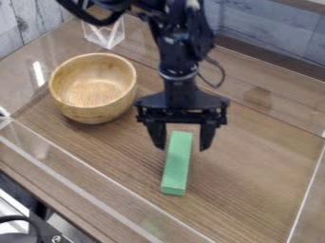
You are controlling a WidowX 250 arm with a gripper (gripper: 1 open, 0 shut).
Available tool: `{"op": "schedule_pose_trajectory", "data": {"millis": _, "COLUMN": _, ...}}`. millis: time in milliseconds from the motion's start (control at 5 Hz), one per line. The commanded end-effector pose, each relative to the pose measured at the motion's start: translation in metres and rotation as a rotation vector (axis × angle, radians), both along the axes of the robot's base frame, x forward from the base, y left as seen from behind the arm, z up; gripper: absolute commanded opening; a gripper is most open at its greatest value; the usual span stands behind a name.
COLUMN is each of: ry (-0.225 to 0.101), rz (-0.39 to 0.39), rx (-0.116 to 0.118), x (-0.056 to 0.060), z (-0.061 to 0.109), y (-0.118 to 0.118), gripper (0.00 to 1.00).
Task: Put green object into wooden bowl
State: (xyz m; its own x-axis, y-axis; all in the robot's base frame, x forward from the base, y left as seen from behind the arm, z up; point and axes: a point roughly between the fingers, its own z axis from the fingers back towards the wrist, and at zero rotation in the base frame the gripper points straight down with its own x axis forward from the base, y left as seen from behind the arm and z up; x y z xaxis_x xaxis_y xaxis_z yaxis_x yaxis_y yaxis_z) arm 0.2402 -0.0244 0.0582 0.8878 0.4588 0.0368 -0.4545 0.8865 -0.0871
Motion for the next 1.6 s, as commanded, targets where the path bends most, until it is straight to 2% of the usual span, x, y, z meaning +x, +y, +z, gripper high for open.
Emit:
{"op": "schedule_pose_trajectory", "data": {"millis": 0, "ry": -0.034, "rz": -0.015, "rx": 0.013, "x": 0.004, "z": -0.008, "y": -0.004, "gripper": 1.00}}
{"op": "schedule_pose_trajectory", "data": {"millis": 200, "ry": -0.053, "rz": -0.086, "rx": 0.035, "x": 0.010, "z": -0.018, "y": 0.000, "gripper": 1.00}}
{"op": "schedule_pose_trajectory", "data": {"millis": 400, "ry": -0.071, "rz": -0.154, "rx": 0.045, "x": 0.013, "z": -0.018, "y": 0.003, "gripper": 1.00}}
{"op": "schedule_pose_trajectory", "data": {"millis": 600, "ry": -0.079, "rz": -0.160, "rx": 0.050, "x": 0.007, "z": -0.020, "y": 0.012, "gripper": 1.00}}
{"op": "schedule_pose_trajectory", "data": {"millis": 800, "ry": -0.086, "rz": -0.157, "rx": 0.043, "x": 0.000, "z": -0.019, "y": 0.017, "gripper": 1.00}}
{"op": "schedule_pose_trajectory", "data": {"millis": 1200, "ry": -0.105, "rz": -0.240, "rx": 0.030, "x": 0.004, "z": -0.008, "y": 0.000, "gripper": 1.00}}
{"op": "schedule_pose_trajectory", "data": {"millis": 1400, "ry": -0.108, "rz": -0.229, "rx": 0.029, "x": 0.005, "z": 0.008, "y": -0.003, "gripper": 1.00}}
